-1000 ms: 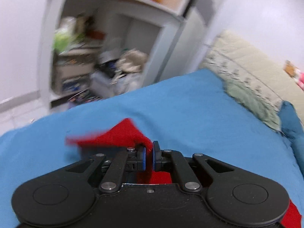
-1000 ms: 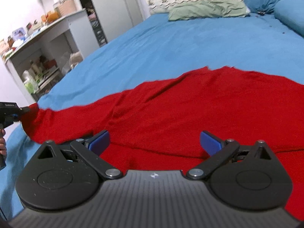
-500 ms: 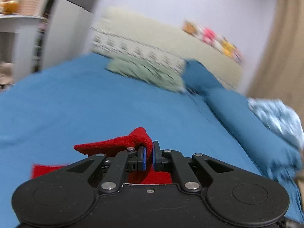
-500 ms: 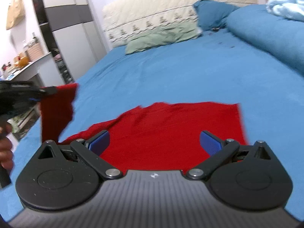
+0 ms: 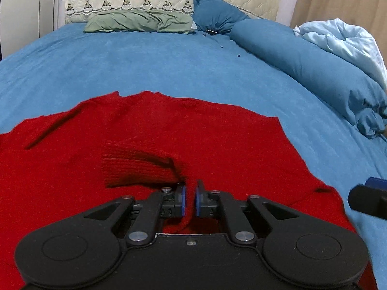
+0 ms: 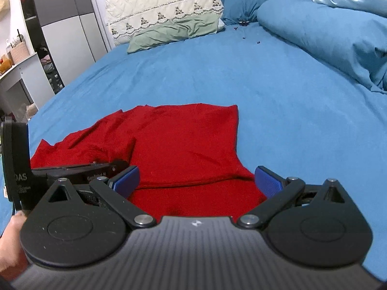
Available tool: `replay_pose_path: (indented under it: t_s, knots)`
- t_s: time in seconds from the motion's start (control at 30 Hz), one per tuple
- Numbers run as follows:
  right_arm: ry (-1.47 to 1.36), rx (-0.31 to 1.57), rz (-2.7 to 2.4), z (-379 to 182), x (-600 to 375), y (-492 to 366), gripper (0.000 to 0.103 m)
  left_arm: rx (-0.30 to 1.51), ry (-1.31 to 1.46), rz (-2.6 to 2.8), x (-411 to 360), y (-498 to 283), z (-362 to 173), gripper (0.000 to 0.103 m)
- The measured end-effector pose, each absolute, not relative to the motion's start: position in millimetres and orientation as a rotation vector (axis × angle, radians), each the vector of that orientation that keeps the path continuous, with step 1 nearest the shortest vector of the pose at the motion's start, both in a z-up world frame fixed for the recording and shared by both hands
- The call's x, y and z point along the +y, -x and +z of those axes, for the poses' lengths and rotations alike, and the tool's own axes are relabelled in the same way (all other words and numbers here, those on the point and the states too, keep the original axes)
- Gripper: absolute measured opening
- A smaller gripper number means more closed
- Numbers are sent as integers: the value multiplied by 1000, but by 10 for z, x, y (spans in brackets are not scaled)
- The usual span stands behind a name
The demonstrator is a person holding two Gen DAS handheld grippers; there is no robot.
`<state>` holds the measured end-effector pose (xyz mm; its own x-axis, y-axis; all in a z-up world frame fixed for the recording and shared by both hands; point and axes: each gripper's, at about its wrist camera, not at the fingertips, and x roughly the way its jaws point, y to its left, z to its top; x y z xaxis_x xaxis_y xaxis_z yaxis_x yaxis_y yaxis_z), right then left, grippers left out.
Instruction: Fold small clothes
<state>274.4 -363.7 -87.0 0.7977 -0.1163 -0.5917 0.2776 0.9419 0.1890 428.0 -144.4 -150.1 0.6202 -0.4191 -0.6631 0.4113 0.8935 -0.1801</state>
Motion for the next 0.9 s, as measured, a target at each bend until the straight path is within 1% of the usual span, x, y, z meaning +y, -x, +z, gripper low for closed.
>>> replay_pose_path:
  t_s: [0.03,0.1,0.13,0.17,0.2,0.27,0.37,0.47,0.53,0.57,0.6,0.67,0.7,0.73,0.8,0.83,0.9]
  knots:
    - [-276,609,-209,-857,-3632,-2764,103,757,2,-475,-1421,-4270,-1460,30]
    - [-263,598,-195,-799,-3599,-2794,103,701,-14,-483,-1248,-4172,-1294,69]
    - [-249,590,-183,-749,-3572,-2828,103,669,-29,-478,-1121,-4087,-1195,76]
    - [-234,586,-168,-698,-3530,-2871,103,644,-49,-465,-997,-4012,-1095,87]
    - [-218,585,-146,-656,-3489,-2914,103,624,-72,-445,-855,-3929,-1003,92]
    - [-179,594,-101,-608,-3371,-3011,103,588,-98,-391,-533,-3765,-877,92]
    - [-86,626,-39,-646,-3109,-3185,103,562,-98,-306,-40,-3580,-870,94]
    - [60,660,-13,-781,-2761,-3392,103,564,-96,-198,327,-3520,-1027,94]
    - [163,669,-1,-883,-2514,-3569,103,601,-54,-174,482,-3550,-1175,93]
    - [208,670,7,-921,-2406,-3652,101,626,-40,-170,509,-3609,-1223,93]
    - [250,677,17,-968,-2308,-3750,98,648,-36,-164,533,-3651,-1279,91]
    - [324,699,34,-1076,-2158,-3954,81,664,-35,-157,572,-3677,-1341,91]
    - [359,709,38,-1130,-2091,-4056,78,674,-31,-162,596,-3688,-1372,91]
    - [394,719,48,-1189,-2036,-4161,71,682,-25,-165,598,-3707,-1390,90]
    - [455,740,84,-1278,-1939,-4306,39,694,-34,-173,628,-3708,-1425,86]
    - [471,756,110,-1304,-1909,-4361,21,695,-49,-171,621,-3725,-1433,86]
    - [428,732,93,-1238,-1946,-4380,20,691,-63,-169,632,-3754,-1454,86]
